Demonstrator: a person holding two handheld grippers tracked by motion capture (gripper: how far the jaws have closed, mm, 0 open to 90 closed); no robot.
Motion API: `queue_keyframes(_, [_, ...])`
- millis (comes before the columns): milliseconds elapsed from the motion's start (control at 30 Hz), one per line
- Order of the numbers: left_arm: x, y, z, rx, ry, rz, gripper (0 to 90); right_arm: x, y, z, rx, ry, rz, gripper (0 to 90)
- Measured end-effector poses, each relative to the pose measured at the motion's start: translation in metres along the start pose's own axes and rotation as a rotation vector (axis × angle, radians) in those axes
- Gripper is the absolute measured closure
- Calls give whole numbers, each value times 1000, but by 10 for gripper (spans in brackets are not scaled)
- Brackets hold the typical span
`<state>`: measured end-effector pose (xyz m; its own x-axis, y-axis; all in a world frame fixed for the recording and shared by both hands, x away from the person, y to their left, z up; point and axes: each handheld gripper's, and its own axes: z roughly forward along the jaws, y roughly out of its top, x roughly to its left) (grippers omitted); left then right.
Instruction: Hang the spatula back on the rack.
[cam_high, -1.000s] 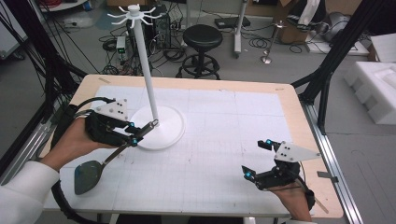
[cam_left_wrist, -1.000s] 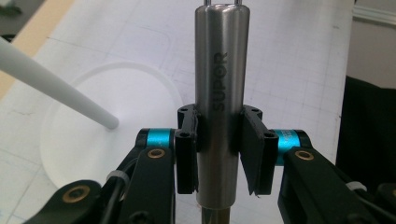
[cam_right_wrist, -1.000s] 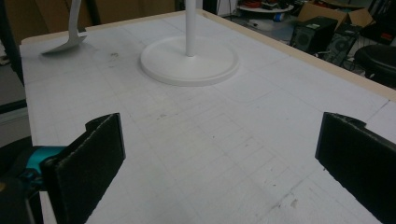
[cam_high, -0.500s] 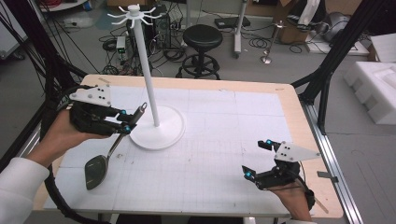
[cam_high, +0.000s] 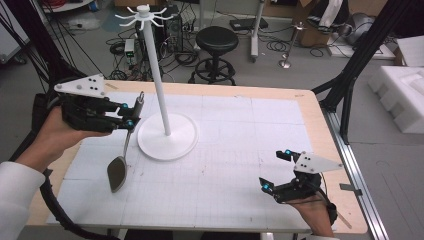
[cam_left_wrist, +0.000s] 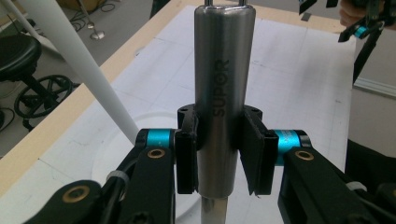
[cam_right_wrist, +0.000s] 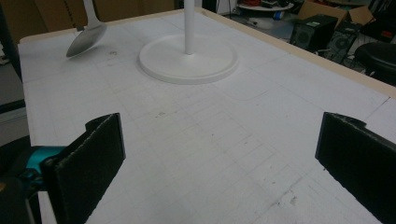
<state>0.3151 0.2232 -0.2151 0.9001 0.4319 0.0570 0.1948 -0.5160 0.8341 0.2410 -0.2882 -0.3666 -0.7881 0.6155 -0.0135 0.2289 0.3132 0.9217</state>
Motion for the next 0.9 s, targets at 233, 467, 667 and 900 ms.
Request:
queue_keyframes(233, [6,7,-11,-16,30,-12,691,-1,-1,0,-2,0,3,5])
queue_keyframes(467, [14,18,-23,-29,38,-31,691,-1,-1,-1,-3,0,4,5])
queue_keyframes(667, [21,33,-30,-32,56,-30,691,-1,-2,0,-5,3,12,5])
queue_keyframes(900, [26,48,-30,-44,69,-40,691,-2,-2,-1,-10,2,11,5])
